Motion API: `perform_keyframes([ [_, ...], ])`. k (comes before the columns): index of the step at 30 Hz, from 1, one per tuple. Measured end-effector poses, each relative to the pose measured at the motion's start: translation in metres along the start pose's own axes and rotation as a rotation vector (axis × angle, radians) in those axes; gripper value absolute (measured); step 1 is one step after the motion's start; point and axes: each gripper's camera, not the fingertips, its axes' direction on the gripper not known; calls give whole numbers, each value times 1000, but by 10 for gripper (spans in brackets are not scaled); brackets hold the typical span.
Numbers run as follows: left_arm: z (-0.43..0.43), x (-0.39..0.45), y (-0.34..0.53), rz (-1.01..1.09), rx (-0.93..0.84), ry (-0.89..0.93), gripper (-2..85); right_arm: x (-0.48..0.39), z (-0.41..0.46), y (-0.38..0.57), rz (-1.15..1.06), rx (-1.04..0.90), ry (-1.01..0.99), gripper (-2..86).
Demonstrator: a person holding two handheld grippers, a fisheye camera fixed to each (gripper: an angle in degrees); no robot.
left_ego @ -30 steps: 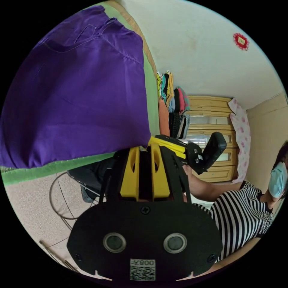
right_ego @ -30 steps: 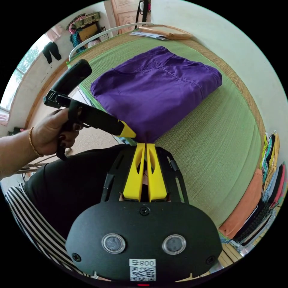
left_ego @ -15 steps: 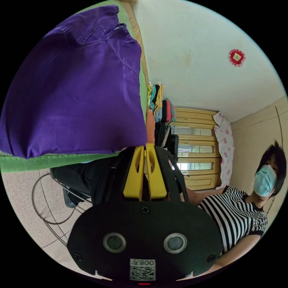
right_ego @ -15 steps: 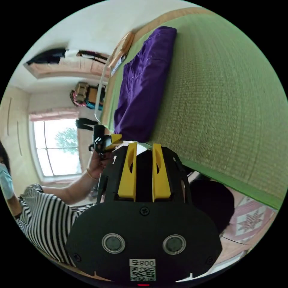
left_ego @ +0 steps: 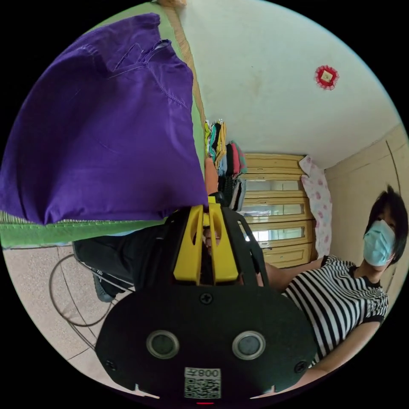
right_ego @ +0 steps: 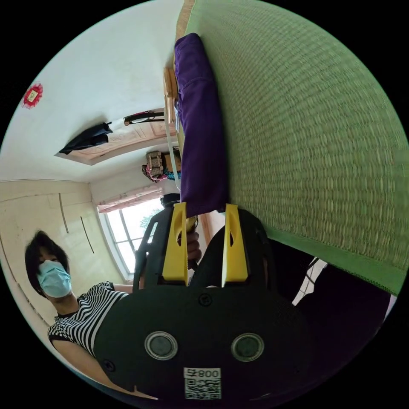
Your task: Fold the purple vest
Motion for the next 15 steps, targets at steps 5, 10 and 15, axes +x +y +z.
perform_keyframes([
  [5,21,11,-5,81,-98,-189,72,37,-23,18,18,37,22,126],
  [10,53,19,-19,158,-222,-322,33,60,-22,25,20,35,24,130],
  [15,63,21,-17,186,-216,-306,18,73,-9,27,11,18,3,137],
])
